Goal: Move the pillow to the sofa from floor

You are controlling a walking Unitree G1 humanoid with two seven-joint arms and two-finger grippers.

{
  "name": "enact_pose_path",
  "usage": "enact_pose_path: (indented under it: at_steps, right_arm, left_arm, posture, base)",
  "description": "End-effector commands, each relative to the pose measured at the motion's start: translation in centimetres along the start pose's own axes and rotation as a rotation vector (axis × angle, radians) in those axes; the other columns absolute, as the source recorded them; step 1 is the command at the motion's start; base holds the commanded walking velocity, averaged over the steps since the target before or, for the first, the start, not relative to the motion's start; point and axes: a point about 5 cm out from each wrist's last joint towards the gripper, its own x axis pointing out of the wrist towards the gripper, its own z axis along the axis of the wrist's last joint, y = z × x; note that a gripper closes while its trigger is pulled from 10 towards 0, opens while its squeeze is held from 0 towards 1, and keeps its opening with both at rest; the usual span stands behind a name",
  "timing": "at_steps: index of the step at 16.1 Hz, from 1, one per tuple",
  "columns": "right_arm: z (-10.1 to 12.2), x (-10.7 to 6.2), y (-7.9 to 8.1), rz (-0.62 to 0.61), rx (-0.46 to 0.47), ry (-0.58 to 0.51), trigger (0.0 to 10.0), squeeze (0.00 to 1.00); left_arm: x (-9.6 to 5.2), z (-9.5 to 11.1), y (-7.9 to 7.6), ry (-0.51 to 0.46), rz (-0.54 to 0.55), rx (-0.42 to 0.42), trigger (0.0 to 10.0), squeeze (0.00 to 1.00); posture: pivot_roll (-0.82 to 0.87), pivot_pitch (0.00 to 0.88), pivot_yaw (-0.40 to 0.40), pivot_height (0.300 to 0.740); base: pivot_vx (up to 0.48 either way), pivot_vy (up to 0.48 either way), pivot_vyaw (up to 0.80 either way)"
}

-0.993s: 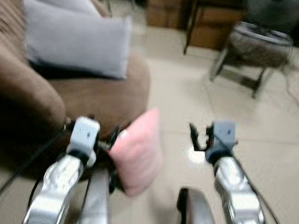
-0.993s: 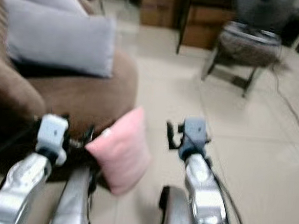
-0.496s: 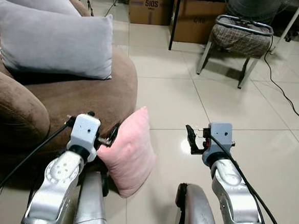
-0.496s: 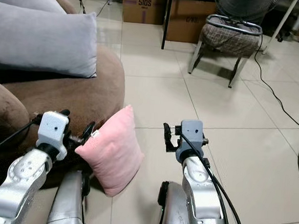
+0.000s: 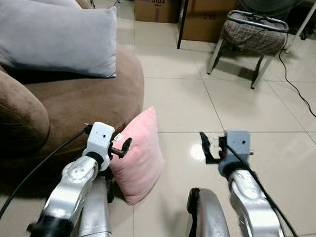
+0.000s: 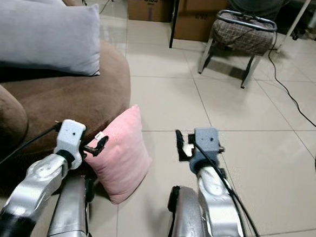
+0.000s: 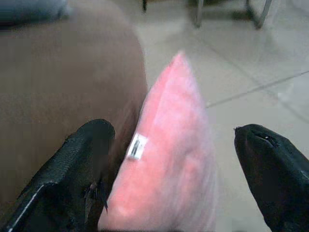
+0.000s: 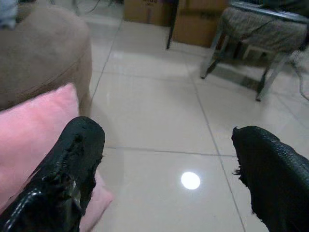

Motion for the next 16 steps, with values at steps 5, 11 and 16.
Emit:
enact_pose_path:
  at_steps: [5,11,16]
  right_arm:
    - [2.2,-1.6,1.9,0.381,-0.217,-0.061,10.0,0.0]
    - [4.3,-2.4,0.7,0.457,-0.281,-0.09,10.0,0.0]
    - [5.0,-2.7,0.7,0.467,-0.29,-0.088,10.0,0.0]
  left_arm:
    - [1.3,-3.5,2.0,0.135,0.092,0.017,10.0,0.0]
    - [1.3,-3.6,5.9,0.148,0.256,0.112,10.0,0.0]
    - [1.4,-4.3,6.1,0.217,0.223,0.21,10.0,0.0]
  posture:
    - [-0.11,0.092,-0.106,0.475]
    - [-0.21,0.162,-0.137,0.475]
    - [-0.25,0.175,-0.136,0.475]
  base:
    - [0.0,0.0,0.0]
    - [0.0,0.0,0.0]
    - [0.0,0.0,0.0]
